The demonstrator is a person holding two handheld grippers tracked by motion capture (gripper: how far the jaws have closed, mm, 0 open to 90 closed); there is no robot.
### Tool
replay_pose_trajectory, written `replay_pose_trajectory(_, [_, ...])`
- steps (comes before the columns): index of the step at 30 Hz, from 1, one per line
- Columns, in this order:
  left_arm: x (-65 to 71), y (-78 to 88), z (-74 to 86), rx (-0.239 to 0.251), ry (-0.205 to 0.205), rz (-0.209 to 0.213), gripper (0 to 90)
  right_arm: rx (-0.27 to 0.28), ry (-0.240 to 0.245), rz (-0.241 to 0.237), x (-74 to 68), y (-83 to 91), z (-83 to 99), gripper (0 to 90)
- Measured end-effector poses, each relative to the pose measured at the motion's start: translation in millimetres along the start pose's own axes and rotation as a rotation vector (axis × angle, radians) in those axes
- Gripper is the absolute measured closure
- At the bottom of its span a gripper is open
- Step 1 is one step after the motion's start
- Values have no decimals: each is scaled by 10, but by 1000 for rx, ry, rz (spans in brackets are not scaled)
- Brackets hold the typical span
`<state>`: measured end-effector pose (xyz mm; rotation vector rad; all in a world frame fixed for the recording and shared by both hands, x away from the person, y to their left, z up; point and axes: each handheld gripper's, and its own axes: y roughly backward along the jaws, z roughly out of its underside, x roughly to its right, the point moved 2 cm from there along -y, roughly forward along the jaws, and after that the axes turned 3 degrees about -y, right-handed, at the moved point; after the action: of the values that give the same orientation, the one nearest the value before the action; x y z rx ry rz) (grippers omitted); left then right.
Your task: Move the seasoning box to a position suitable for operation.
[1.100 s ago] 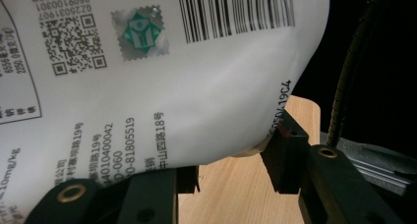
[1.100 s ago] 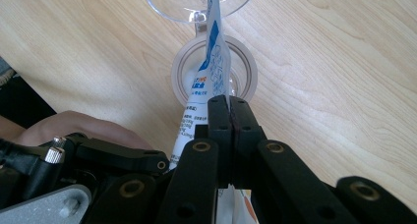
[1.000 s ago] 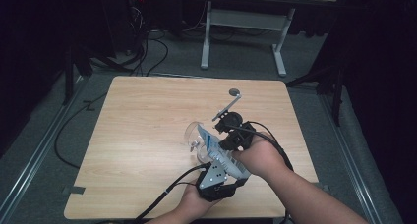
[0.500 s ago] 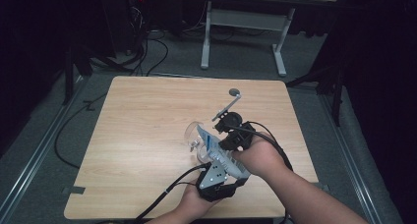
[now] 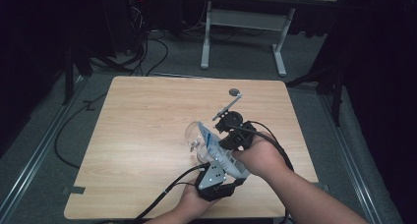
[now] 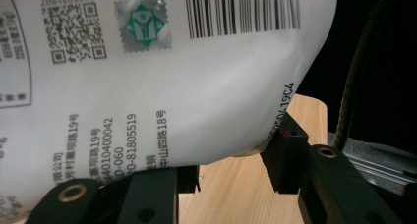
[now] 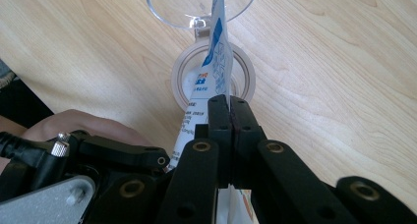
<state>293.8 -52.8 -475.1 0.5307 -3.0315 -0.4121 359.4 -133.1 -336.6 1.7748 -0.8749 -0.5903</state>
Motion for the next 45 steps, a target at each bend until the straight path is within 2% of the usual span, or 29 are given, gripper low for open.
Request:
replay_pose_trajectory(17, [-2, -12, 31, -30, -26, -9, 632, -26, 24, 0, -47, -66, 18, 900])
replay_pose_trajectory(22, [3, -15, 32, -28, -23, -6, 632, -25, 17, 3, -39, -67, 16, 900])
replay_pose_trajectory(30, [-2, -8, 58, -10, 4, 3, 632, -15, 13, 11, 1, -34, 13, 900])
replay_pose_trajectory(39, [10, -10, 47, -14, -2, 0, 633, -22, 15, 10, -23, -62, 7, 900])
replay_pose_trajectory(45, [6, -10, 36, -10, 8, -1, 632, -27, 25, 12, -30, -92, -13, 900])
